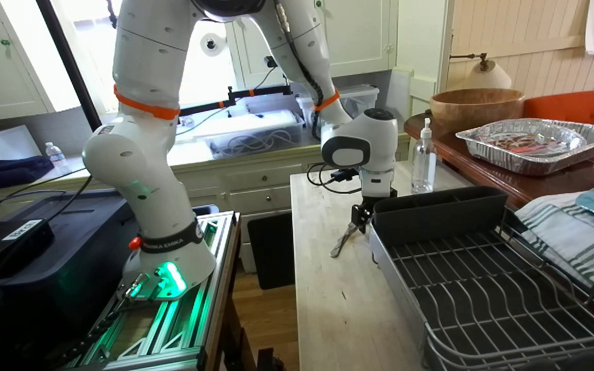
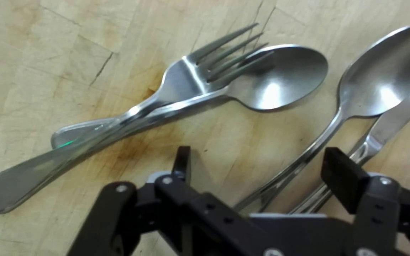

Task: Move the spoon next to the knife to the grey object on the plate rack

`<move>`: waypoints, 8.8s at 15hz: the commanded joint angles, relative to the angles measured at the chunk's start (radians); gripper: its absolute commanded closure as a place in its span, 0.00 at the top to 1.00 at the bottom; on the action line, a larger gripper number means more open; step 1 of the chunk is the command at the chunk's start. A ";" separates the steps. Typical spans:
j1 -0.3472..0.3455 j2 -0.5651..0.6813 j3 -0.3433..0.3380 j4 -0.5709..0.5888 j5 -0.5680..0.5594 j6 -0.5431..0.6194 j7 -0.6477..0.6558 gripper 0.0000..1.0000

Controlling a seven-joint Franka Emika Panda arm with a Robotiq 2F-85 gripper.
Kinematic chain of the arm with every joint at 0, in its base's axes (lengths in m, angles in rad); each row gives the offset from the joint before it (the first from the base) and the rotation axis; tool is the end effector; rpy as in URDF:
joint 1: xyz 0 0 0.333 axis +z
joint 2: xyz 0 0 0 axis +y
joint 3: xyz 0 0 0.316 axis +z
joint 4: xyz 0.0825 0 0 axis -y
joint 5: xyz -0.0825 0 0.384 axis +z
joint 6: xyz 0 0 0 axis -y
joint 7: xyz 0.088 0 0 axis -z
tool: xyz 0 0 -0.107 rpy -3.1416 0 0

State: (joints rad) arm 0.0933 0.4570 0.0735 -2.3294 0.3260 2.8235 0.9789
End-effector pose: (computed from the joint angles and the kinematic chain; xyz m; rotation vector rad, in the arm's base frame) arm 0.5091 0.0717 0.1444 -2.5398 1.6074 0.0716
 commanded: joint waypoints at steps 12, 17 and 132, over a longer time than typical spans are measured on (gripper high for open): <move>0.012 0.027 -0.011 0.031 0.018 0.012 -0.023 0.00; 0.000 0.025 0.006 0.034 0.033 0.010 -0.038 0.01; 0.092 -0.509 -0.193 -0.061 -0.947 -0.009 0.551 0.03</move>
State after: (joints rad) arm 0.2045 -0.0226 -0.1101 -2.3804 -0.5045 2.8234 1.4170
